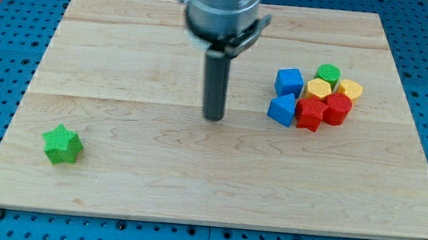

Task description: Push the green star closer to group of blocks

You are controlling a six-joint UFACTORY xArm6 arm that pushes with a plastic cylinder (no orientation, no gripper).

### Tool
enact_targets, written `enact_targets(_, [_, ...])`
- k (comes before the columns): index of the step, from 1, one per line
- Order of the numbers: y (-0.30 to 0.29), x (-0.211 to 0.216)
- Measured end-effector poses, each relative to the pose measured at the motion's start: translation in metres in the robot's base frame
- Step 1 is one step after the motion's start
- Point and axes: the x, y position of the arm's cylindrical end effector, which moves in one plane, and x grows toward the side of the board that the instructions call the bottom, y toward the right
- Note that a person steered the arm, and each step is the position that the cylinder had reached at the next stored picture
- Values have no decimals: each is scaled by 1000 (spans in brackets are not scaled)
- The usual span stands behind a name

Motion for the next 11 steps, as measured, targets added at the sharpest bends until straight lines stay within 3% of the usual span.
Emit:
enact_targets(1, [-32,79])
enact_targets(2, [-154,113])
enact_targets(3, [-247,102])
enact_targets(4, [-243,67])
enact_targets(7, [-12,-5])
enact_targets(8, [23,-5])
enact_targets(9, [37,31])
enact_targets(10, [62,5])
enact_targets(11, [41,-32])
